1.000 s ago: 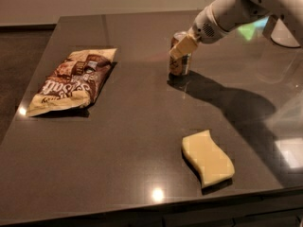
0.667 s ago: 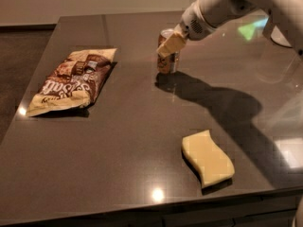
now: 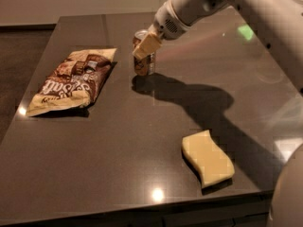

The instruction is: Move orange can near brown chip bag

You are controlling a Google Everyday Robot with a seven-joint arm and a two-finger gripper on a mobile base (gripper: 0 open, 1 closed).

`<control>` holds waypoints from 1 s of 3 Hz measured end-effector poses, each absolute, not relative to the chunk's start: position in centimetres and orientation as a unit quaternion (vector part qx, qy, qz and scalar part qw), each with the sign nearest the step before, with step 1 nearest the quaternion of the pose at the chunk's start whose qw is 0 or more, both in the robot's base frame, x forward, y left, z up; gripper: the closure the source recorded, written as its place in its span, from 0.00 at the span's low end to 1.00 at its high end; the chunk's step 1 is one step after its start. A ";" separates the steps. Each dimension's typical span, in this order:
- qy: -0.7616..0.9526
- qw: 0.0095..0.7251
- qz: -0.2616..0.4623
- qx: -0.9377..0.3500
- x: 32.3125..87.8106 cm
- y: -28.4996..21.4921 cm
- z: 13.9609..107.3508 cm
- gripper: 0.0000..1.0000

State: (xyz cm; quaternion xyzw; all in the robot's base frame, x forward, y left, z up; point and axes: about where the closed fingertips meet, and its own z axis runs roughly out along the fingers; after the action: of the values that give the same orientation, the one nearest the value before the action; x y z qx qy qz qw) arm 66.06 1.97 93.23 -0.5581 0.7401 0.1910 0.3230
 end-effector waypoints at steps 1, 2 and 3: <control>0.719 0.313 0.203 -0.586 64.9 5.2 92.4 1.00; 0.705 0.307 0.209 -0.604 64.1 7.2 91.6 1.00; 0.693 0.308 0.215 -0.616 63.8 8.7 91.2 0.82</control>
Offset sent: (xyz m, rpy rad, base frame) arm -0.0278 0.0733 -0.0230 -0.0100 -0.0026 0.1775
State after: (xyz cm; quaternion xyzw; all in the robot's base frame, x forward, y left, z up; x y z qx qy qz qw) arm 63.84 8.68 91.21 -0.6162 0.6925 0.2148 0.3076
